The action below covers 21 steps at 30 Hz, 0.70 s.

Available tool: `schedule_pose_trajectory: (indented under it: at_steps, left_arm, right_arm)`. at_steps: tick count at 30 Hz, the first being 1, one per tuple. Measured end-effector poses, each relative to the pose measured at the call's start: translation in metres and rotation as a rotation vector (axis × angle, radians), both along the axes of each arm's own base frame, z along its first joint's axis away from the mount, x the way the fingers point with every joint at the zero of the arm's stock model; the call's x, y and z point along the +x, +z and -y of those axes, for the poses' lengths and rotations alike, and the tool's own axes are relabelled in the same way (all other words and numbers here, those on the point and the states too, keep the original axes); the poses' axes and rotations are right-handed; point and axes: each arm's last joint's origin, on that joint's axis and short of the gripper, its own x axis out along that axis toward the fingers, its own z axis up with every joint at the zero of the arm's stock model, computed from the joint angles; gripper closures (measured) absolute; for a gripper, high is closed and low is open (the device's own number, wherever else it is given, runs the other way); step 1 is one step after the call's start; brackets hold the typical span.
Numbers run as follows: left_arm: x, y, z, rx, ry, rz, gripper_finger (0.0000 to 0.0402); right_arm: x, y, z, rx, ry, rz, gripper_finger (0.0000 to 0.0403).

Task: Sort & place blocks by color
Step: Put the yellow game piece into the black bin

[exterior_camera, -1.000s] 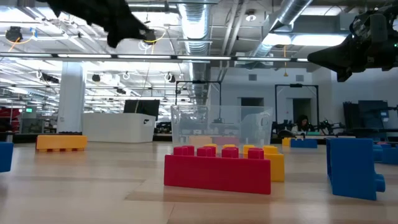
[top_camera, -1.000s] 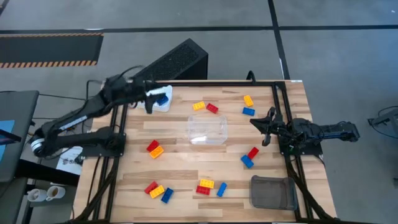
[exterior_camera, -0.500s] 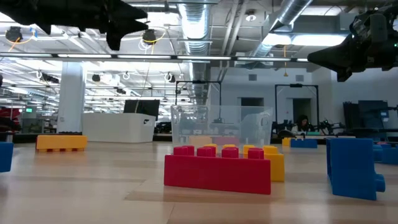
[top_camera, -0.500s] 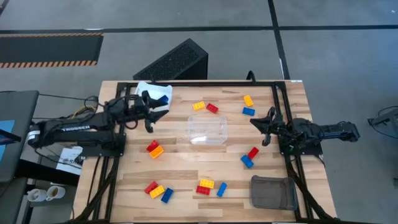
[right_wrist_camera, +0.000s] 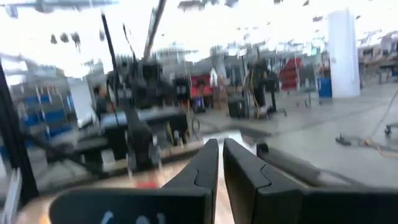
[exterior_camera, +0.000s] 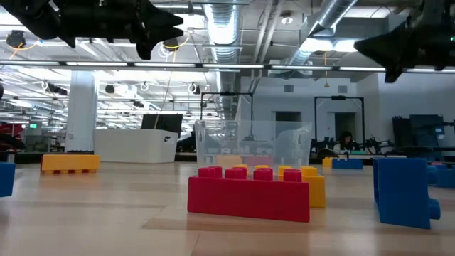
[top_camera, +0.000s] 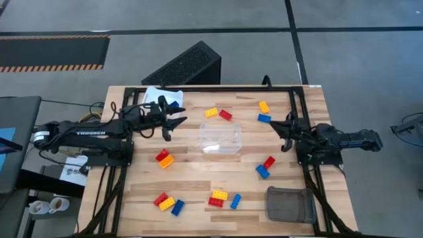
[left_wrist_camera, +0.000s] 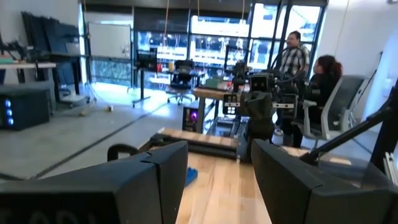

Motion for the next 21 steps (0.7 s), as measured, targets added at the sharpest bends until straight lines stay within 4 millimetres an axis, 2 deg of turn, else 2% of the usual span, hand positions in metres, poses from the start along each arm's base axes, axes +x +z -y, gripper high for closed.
schedule_pose_trajectory:
  at_steps: [5,13,16,21]
  left_arm:
    - [0.001,0.000,0.000,0.009,0.001,0.010,0.0236]
    - [0.000,0.006,-0.001,0.150,0.049,0.037,0.0236]
    - [0.000,0.009,-0.001,0.199,0.060,0.066,0.0236]
    - [0.006,0.014,-0.001,0.232,0.023,0.182,0.0236]
  right_arm:
    - [-0.007,0.023,0.002,-0.003,-0.021,0.032,0.0352]
    - [-0.001,0.062,0.010,-0.048,-0.122,-0.148,0.0338]
    - [0.011,0.070,0.016,-0.037,-0.189,-0.256,0.0303]
    - [0.033,0.083,0.037,0.034,-0.328,-0.386,0.0215]
